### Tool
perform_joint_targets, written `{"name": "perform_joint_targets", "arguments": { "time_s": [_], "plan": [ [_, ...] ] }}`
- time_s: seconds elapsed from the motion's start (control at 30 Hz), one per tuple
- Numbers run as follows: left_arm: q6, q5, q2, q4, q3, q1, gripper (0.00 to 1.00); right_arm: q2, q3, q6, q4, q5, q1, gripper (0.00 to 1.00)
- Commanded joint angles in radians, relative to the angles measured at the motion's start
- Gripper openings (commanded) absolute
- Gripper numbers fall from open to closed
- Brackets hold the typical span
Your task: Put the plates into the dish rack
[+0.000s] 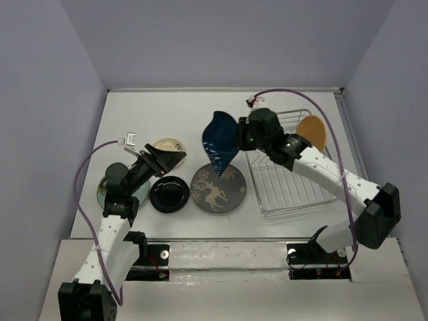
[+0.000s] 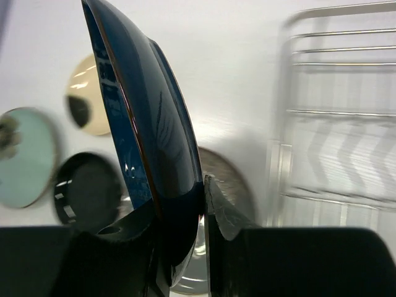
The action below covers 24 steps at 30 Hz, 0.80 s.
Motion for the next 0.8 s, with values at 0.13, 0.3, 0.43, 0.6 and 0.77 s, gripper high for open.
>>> {"name": "perform_joint_targets", "arguments": {
  "time_s": [0.13, 0.3, 0.43, 0.6, 0.77],
  "plan": [
    [0.557, -0.015, -0.138, -0.487, 0.236, -0.067, 0.99, -0.198, 0.225, -0.243, -0.497, 0.358, -0.248, 0.07],
    [0.649, -0.089, -0.210, -0.573, 0.242, -0.202, 0.99, -0.148, 0.371, -0.276, -0.720, 0.632, -0.291, 0.07],
    [0.655, -0.085, -0.231, -0.566, 0.233, -0.241, 0.99, -0.102, 0.447, -0.332, -0.738, 0.676, -0.350, 0.07],
    [0.649, -0.085, -0.265, -0.564, 0.227, -0.270, 0.99, -0.034, 0.464, -0.425, -0.740, 0.712, -0.360, 0.07],
    [0.645, -0.082, -0.287, -0.561, 0.224, -0.291, 0.99, 0.006, 0.471, -0.500, -0.702, 0.647, -0.429, 0.07]
  ]
}}
